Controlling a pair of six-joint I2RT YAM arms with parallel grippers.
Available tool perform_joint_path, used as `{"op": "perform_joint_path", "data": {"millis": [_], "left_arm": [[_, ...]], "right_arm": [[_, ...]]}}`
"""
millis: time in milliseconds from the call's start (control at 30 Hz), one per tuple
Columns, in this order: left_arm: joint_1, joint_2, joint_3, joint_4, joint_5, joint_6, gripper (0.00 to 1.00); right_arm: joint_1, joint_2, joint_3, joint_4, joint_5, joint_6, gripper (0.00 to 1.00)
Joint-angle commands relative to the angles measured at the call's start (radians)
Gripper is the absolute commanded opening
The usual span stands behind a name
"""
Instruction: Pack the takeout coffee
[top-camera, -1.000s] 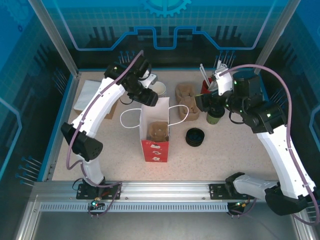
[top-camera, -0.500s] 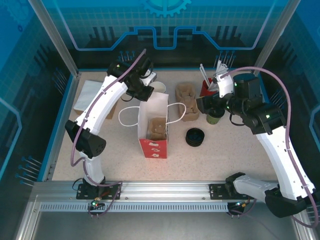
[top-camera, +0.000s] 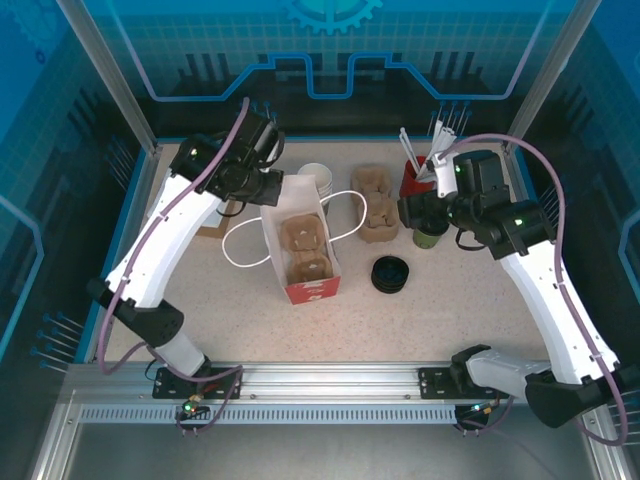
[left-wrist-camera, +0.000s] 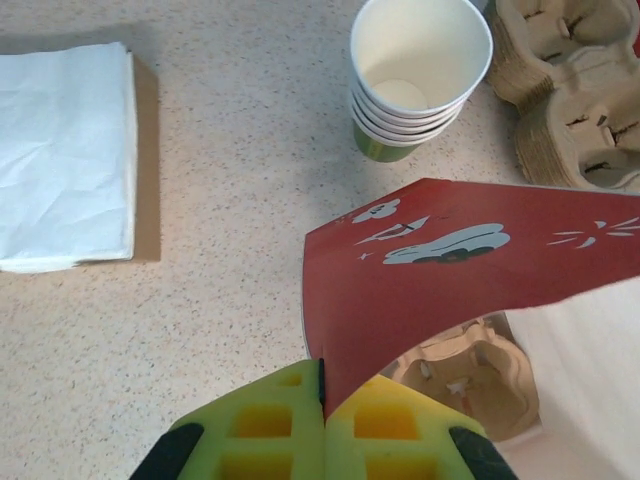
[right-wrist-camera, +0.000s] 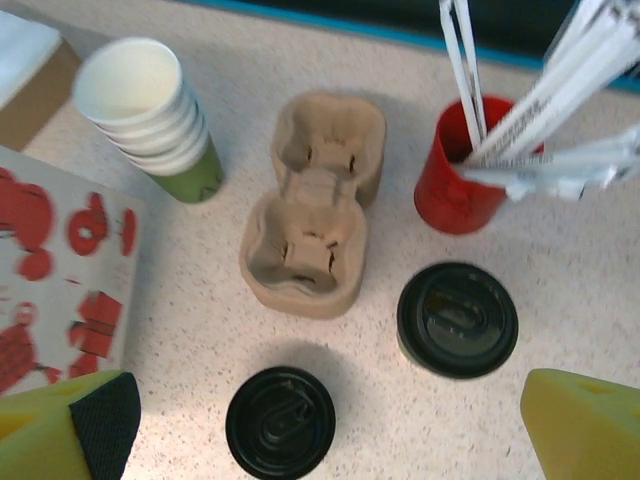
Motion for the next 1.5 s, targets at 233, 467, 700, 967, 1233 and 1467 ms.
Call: {"op": "perform_joint_path", "data": {"millis": [233, 467, 700, 967, 1233, 1467], "left_arm": [[-0.117, -0.145, -0.180, 0.139, -0.269, -0.135, 0.00], [-0.170, -0.171, -0.247, 0.184, -0.330, -0.180, 0.00], [-0.174, -0.113, -0.209, 0.137, -0.287, -0.246, 0.00], [-0.096, -0.047, -0.173, 0.088, -0.097, -0.313, 0.02], [0.013, -0.042, -0.210, 0.096, 0.070, -0.283, 0.26], [0.035, -0.039, -0.141, 0.026, 0.051, -0.068, 0.57]], "right_arm": [[-0.103, 0.002, -0.222, 0.016, 0.008, 0.157, 1.00], [-0.151, 0.029, -0.298, 0.043, 0.021, 0.183, 1.00], [-0.167, 0.052, -0.311, 0.054, 0.015, 0.190, 1.00], [-0.170, 0.081, -0.296, 0.029, 0.004, 0.181, 1.00], [-0.171, 0.106, -0.293, 0.015, -0.020, 0.179, 1.00], [-0.171, 0.111, -0.285, 0.009, -0.018, 0.145, 1.00]]}}
